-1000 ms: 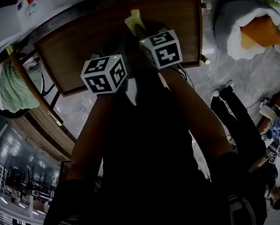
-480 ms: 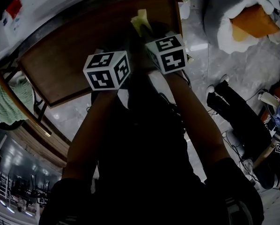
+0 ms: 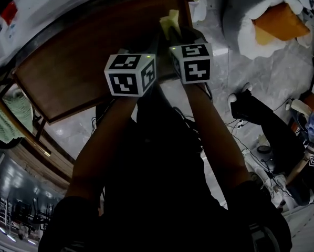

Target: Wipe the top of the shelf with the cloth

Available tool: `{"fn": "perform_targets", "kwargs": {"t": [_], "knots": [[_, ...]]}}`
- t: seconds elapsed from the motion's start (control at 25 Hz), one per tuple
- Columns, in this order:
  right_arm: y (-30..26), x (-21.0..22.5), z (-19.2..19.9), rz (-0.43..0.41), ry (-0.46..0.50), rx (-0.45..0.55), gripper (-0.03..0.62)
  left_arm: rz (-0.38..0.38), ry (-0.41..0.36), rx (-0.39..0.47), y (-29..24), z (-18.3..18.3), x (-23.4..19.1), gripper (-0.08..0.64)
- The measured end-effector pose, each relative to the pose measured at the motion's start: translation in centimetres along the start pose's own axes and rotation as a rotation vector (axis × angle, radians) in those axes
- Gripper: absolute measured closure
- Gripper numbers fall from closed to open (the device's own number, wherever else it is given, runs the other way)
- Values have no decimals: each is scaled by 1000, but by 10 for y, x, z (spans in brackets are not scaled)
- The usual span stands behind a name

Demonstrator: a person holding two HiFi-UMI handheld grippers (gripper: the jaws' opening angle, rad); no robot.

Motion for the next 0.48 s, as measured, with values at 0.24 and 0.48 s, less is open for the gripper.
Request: {"fn": "perform_targets", "kwargs": {"t": [0.24, 0.48], "knots": [[4, 17, 3, 124, -47, -13, 540, 19, 33, 27, 8, -1, -2, 549], [17, -4, -20, 85, -20, 78, 540, 32, 155, 86, 60, 7, -33, 549]]}}
Point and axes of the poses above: the fingertips, and each gripper's own axes: y backward along the fingers, x to its right, z out of its underside, the point moved 3 cm from there along y, backward along the fingers, and after that the axes turned 12 degrees about -x, right-handed, at the moved point
